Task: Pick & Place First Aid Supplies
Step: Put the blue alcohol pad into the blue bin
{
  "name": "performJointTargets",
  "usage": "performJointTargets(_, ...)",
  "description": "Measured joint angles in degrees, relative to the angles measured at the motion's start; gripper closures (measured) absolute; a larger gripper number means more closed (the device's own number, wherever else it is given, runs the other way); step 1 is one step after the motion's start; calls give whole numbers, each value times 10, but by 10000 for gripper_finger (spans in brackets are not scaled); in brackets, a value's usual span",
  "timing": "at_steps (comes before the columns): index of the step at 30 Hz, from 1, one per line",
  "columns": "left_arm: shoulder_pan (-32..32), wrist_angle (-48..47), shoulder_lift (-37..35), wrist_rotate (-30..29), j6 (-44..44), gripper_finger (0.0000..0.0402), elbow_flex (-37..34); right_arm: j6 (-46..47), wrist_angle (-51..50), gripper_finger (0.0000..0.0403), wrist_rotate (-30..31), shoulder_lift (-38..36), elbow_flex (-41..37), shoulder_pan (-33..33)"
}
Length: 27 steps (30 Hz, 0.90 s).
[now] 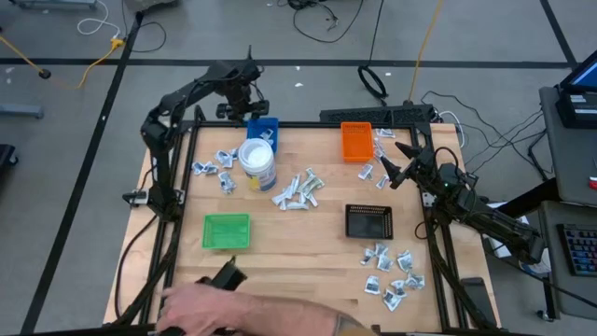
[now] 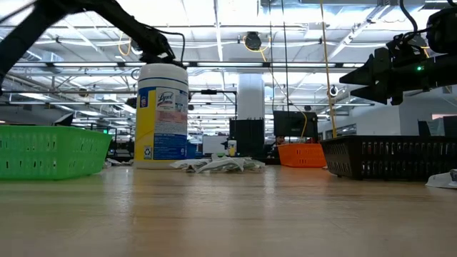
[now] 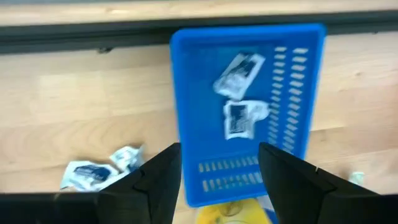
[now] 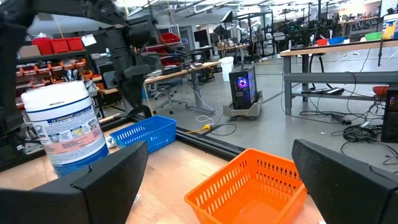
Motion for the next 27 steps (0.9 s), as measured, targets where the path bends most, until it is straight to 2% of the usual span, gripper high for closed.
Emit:
performJointTargets(6,-1,56,-110,-20,6,162,-151,0,0,9,0,0,0,0)
performJointTargets(12,-1,65,-205,-32,59,135,-274,0,0,9,0,0,0,0)
performJointTargets(21,10,60,-323,-36,105,131,-402,0,0,9,0,0,0,0)
performJointTargets(27,27,47,-365,-38,133,130,-456,0,0,9,0,0,0,0)
